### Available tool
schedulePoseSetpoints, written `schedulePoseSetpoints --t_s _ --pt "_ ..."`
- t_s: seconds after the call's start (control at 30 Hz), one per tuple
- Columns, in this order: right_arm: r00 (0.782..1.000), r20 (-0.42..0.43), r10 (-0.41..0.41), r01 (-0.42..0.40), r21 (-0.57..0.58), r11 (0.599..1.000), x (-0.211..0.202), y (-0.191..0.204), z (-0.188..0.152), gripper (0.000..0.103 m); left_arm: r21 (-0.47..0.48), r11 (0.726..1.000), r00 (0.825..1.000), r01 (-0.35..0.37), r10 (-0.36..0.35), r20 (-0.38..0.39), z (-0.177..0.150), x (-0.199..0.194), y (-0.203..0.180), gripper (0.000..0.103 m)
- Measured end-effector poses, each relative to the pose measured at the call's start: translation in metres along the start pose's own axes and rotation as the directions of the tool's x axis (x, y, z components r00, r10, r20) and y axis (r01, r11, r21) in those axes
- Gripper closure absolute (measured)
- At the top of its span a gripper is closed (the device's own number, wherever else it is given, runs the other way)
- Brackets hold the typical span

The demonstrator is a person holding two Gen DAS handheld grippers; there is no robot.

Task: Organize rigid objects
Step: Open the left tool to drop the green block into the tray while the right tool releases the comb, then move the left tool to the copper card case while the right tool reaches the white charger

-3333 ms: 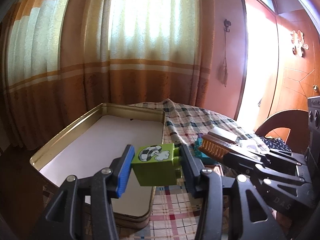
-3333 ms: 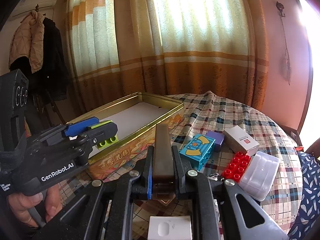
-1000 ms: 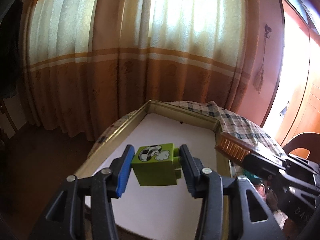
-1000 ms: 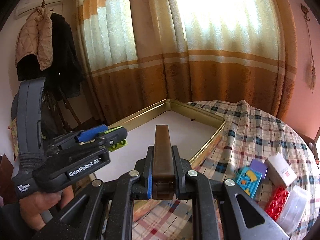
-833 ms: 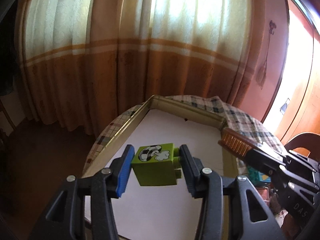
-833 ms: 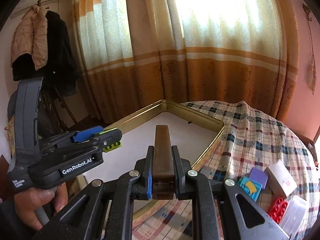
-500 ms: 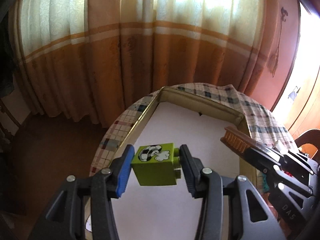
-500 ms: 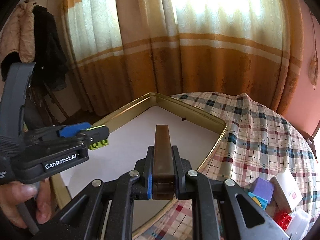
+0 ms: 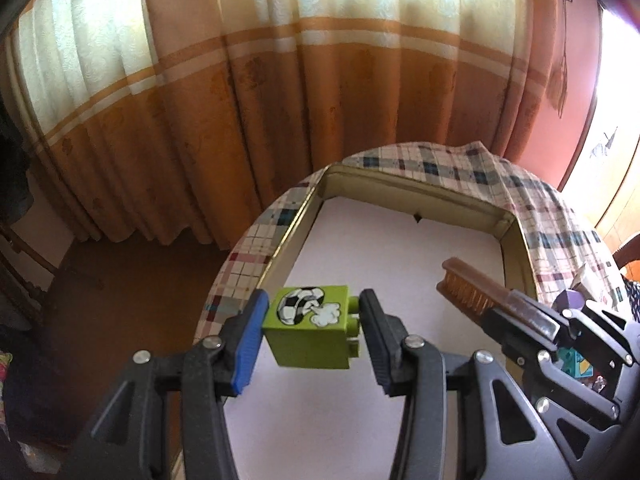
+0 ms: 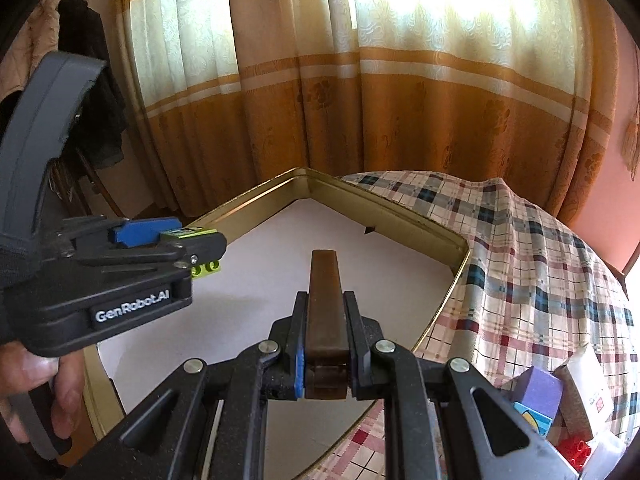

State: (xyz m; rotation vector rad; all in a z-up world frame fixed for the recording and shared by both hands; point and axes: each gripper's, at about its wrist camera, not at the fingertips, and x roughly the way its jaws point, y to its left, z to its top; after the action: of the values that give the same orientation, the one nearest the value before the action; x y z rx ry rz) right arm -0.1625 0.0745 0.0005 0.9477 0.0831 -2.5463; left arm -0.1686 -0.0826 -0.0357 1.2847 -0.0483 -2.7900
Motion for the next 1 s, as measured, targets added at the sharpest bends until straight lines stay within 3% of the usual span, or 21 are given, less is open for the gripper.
schedulePoseSetpoints --t_s 0.07,0.13,0.2,0.33,0.37,0.53,0.63,0.7,0.87,1.0 --pt "1.000 -0.005 0.006 -0.006 0.004 1.000 0.002 0.000 0.000 0.086 0.011 1.000 1.000 -0.018 0.018 0.002 0.002 -0.001 -0.001 0.050" --pt "1.000 -0.007 0.002 -0.002 0.003 1.000 0.002 0.000 0.000 0.085 0.006 0.999 0.999 -0.040 0.040 0.013 0.002 -0.004 -0.001 0.031" --pt "1.000 0.004 0.004 -0.004 0.009 1.000 -0.001 -0.001 -0.001 0.082 -0.002 1.000 0.999 -0.031 0.031 0.027 0.001 -0.008 0.000 0.029" --pt "0.999 0.011 0.043 -0.043 0.038 0.998 -0.008 -0.005 0.000 0.047 -0.020 1.000 0.999 -0.015 0.015 0.033 -0.005 -0.014 0.002 0.026" --pt "0.999 0.018 0.048 -0.048 0.040 0.998 -0.012 -0.005 -0.001 0.044 -0.029 0.999 0.999 -0.014 0.015 0.036 -0.008 -0.016 0.003 0.026" --pt "0.998 0.044 0.038 -0.039 0.013 0.999 -0.050 -0.018 -0.014 0.044 -0.058 0.998 0.996 -0.001 0.006 0.088 -0.033 -0.042 0.004 0.024" --pt "0.998 0.057 0.022 -0.023 0.024 0.999 -0.084 -0.040 -0.030 0.044 -0.069 0.998 0.992 0.010 -0.001 0.127 -0.050 -0.060 0.000 0.009" --pt "0.998 0.069 0.003 -0.005 0.038 0.999 -0.105 -0.053 -0.043 0.040 -0.084 0.996 0.987 0.026 -0.012 0.162 -0.061 -0.075 -0.006 0.004" --pt "0.996 0.061 -0.058 0.050 0.125 0.991 -0.149 -0.087 -0.087 0.035 -0.046 0.998 0.974 0.044 -0.033 0.224 -0.072 -0.105 -0.038 0.003" --pt "0.997 0.011 -0.077 0.073 0.208 0.975 -0.161 -0.099 -0.122 0.035 -0.062 0.995 0.975 0.081 -0.066 0.214 -0.087 -0.112 -0.053 0.000"
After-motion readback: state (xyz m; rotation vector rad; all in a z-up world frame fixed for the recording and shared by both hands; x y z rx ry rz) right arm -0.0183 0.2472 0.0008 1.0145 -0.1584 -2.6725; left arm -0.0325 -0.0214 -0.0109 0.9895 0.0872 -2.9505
